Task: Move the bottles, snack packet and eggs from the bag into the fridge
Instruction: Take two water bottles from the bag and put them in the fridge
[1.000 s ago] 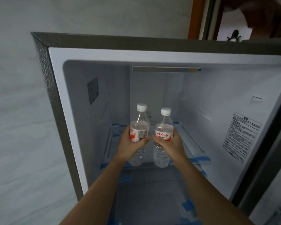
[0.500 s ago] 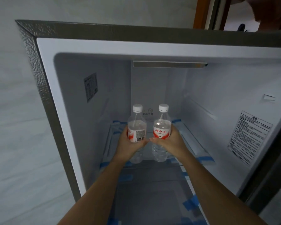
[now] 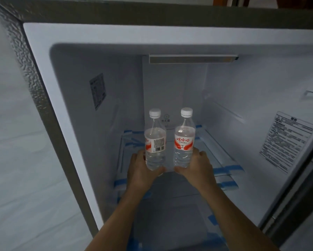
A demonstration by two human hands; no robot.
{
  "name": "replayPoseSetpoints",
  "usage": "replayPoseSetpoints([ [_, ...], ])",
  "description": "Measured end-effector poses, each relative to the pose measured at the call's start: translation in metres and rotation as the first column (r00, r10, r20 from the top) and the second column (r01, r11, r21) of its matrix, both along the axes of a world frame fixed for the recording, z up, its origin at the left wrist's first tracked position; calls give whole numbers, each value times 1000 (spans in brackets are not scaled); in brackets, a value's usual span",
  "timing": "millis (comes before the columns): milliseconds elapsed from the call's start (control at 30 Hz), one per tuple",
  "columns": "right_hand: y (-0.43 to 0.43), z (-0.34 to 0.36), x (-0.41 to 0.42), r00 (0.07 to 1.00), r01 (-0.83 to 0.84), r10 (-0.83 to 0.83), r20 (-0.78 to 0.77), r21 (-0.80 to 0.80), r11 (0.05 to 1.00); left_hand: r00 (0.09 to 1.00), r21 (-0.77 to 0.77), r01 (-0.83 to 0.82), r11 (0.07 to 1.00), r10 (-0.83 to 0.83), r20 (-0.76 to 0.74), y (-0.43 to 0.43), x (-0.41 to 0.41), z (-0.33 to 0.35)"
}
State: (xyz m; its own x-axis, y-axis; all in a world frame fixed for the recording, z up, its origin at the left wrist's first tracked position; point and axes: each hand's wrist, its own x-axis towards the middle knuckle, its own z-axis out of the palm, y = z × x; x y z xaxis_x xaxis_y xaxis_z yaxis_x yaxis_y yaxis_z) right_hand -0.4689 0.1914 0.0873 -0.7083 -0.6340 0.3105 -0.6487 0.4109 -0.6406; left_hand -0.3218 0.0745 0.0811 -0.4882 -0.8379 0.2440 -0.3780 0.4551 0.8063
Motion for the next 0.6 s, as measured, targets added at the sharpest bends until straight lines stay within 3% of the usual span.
replayPoseSetpoints([
  [367,-34,-4,-26,998,7,-8,-68,-15,1000,992,-18,-101,995,99,-72,-26,-32,0],
  [600,-74,-6,-57,1000,1,-1,-1,8,1000,983,-14,-138,990,136,-123,-56,-60,1],
])
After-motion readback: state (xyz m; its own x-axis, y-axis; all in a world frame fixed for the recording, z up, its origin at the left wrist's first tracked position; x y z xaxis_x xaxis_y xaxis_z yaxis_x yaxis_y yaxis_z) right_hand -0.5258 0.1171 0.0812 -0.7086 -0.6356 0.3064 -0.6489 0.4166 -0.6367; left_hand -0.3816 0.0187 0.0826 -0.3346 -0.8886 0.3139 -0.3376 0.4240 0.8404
